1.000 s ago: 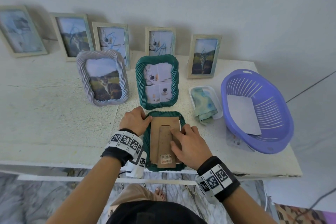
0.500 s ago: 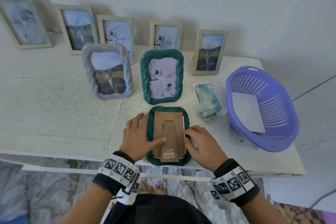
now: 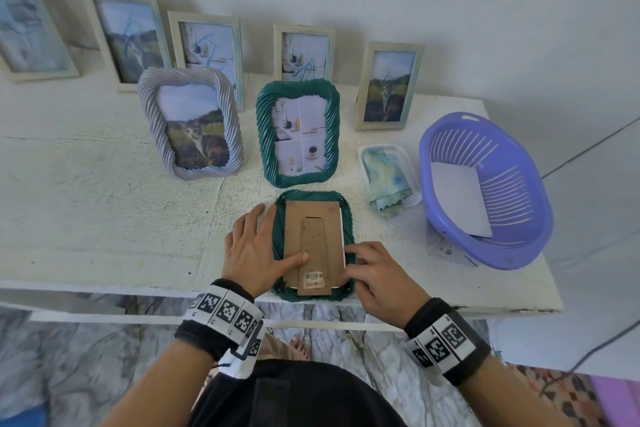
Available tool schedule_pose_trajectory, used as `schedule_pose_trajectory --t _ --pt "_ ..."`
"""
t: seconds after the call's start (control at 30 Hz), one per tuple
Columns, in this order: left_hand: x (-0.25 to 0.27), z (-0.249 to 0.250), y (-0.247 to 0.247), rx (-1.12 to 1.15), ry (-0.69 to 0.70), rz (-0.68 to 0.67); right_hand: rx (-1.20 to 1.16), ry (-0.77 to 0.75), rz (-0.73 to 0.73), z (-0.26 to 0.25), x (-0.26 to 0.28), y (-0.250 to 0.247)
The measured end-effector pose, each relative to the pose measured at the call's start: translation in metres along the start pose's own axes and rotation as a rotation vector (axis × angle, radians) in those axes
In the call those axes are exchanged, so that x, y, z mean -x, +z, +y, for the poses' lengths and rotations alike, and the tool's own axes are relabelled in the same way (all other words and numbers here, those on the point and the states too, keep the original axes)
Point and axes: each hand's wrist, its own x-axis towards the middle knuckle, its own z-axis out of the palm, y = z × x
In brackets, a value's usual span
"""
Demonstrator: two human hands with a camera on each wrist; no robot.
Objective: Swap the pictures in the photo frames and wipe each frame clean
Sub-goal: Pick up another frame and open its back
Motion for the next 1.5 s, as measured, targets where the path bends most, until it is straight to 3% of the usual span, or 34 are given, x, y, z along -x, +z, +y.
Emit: schedule_pose_trajectory --t 0.4,0.7,0.9,1.2,1.5 --pt "0.001 -0.003 0.002 -0.01 0.02 -0.004 0.191 0.118 0.033 -0.025 -0.008 0.006" --pt "0.013 -0.033 -0.013 0.106 0.21 -0.178 0.212 0.183 0.129 -0.031 -0.012 0.012" --pt "0.015 -0.035 -0.009 0.096 0.249 -0.226 0.258 0.218 0.16 -0.037 -0.013 0.009" --pt "0.021 -0.04 -0.005 0.221 0.291 -0.227 0.307 0.205 0.154 -0.044 -0.018 0.009" --pt "0.025 -0.048 0.001 0.116 0.384 -0.129 0.355 0.266 0.193 -0.069 -0.048 0.019"
